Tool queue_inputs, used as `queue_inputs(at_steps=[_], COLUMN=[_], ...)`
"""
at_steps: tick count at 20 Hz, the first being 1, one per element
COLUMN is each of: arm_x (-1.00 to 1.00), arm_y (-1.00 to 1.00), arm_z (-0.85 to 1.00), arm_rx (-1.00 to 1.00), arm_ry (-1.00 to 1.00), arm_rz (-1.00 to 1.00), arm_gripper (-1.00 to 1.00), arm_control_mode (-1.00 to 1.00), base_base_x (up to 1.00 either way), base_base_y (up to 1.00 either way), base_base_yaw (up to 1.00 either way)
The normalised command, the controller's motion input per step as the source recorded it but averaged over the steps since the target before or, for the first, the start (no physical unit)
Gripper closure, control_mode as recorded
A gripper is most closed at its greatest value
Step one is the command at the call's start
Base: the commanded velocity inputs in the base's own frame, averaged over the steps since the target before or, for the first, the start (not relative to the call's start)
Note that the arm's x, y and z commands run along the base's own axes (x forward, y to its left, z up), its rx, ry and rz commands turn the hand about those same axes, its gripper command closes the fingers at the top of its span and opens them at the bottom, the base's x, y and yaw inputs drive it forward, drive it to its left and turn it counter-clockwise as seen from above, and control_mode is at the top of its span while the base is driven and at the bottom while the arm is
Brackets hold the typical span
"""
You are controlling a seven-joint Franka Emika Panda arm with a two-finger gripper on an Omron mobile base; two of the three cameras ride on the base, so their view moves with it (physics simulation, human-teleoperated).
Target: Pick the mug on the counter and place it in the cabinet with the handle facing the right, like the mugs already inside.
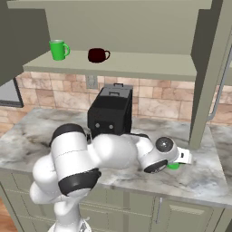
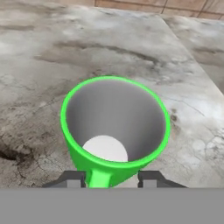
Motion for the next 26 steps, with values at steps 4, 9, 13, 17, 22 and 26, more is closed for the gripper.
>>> queue_inputs(at_steps=[4,9,13,17,22,26], arm_x=[0.00,0.00,0.00,-0.11,-0.08,-0.04], arm_y=[0.00,-0.01,0.00,0.03,0.13,0.26], arm_z=[-0.03,-0.05,0.00,0.35,0.47,0.36], arm_rx=[0.03,0.02,0.00,0.00,0.00,0.00], arm_ry=[0.00,0.00,-0.02,-0.12,-0.12,-0.07], arm_rz=[0.00,0.00,0.00,0.00,0.00,0.00], arm_gripper=[1.00,1.00,1.00,1.00,1.00,1.00], arm_control_mode=[-1.00,-1.00,-1.00,-1.00,-1.00,-1.00], base_base_x=[0.00,0.00,0.00,0.00,0.00,0.00], base_base_y=[0.00,0.00,0.00,0.00,0.00,0.00], base_base_yaw=[0.00,0.00,0.00,0.00,0.00,0.00])
